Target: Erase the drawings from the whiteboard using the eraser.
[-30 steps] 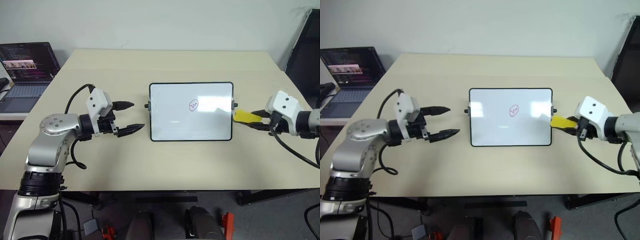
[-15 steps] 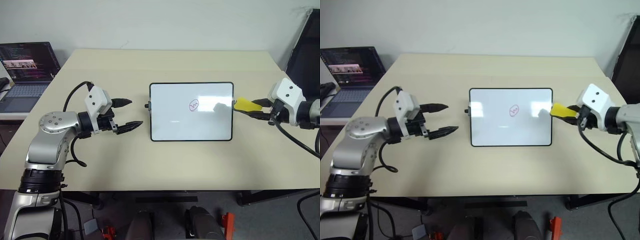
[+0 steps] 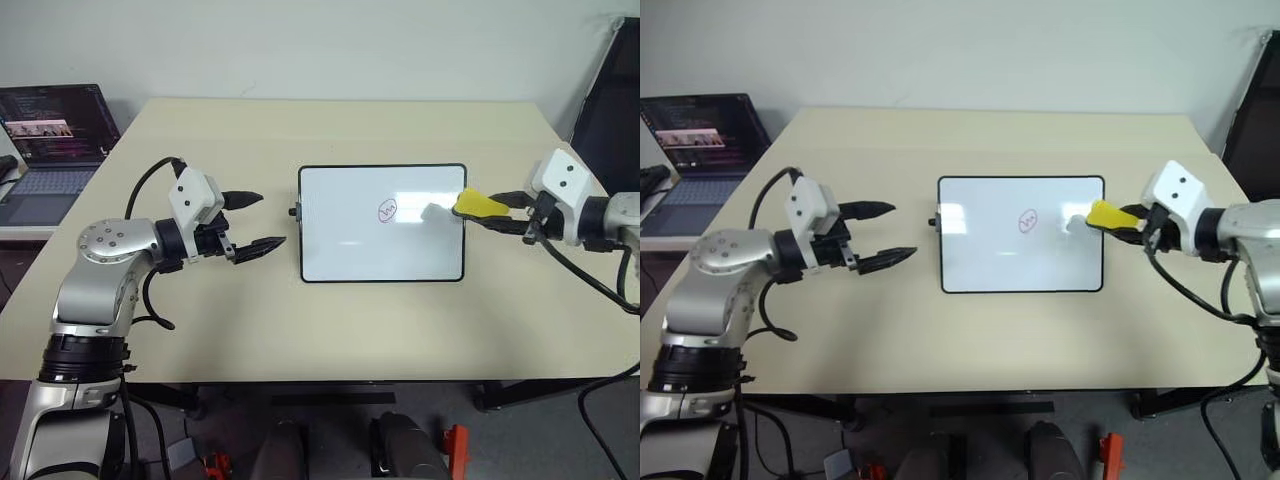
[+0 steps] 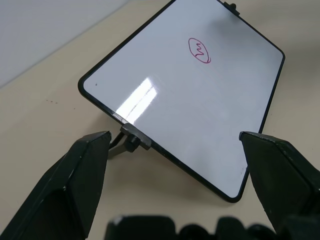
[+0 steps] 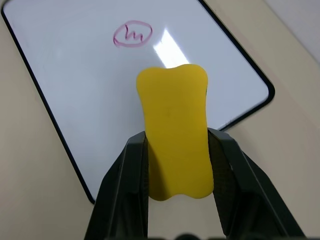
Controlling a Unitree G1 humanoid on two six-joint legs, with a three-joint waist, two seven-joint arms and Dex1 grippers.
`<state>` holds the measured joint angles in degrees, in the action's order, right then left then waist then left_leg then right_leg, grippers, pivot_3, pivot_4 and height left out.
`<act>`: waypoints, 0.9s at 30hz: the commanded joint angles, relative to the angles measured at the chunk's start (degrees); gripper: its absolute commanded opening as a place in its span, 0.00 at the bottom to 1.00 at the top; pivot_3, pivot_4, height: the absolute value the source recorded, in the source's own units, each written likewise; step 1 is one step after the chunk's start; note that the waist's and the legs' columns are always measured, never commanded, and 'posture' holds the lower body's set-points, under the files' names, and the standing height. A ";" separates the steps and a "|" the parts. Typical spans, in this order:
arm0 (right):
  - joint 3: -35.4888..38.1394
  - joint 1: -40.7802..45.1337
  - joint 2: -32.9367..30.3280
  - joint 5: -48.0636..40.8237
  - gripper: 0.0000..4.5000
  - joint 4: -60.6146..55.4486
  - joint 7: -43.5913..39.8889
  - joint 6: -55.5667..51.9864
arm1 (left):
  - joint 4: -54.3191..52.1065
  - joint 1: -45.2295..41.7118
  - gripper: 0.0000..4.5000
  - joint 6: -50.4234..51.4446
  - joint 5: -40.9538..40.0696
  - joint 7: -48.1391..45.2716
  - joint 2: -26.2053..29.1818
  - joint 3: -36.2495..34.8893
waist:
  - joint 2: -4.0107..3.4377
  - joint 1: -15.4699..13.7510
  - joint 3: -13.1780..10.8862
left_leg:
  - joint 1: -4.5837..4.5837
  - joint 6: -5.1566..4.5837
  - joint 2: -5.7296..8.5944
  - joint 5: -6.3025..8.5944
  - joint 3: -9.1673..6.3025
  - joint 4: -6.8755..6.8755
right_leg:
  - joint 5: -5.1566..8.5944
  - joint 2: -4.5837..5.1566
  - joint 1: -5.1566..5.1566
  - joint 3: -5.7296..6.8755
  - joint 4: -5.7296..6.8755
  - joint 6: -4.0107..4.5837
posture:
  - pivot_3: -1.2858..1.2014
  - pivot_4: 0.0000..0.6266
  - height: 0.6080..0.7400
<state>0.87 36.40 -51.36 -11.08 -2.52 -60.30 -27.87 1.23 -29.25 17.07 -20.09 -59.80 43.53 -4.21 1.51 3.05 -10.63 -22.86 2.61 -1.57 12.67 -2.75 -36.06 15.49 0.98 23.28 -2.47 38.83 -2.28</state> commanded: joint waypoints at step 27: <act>-19.37 0.68 23.37 16.41 0.29 13.22 13.83 5.76 | -2.76 -0.16 1.00 0.79 -0.40 0.95 -1.40 0.85 | 0.06 0.29 0.09 | 0.20 0.01 -0.03 -0.01 -0.07 -0.07 | -0.20 -0.09 -0.11 -0.01 0.19 0.27 | 0.52 0.24 1.00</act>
<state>-16.69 38.72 -27.93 4.25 9.28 -45.34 -18.88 0.23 -29.25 18.29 -20.09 -59.24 41.73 -2.12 1.57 3.34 -10.54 -22.65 2.63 -1.60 12.64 -2.81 -36.14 15.28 0.90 23.15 -2.48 39.02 -2.05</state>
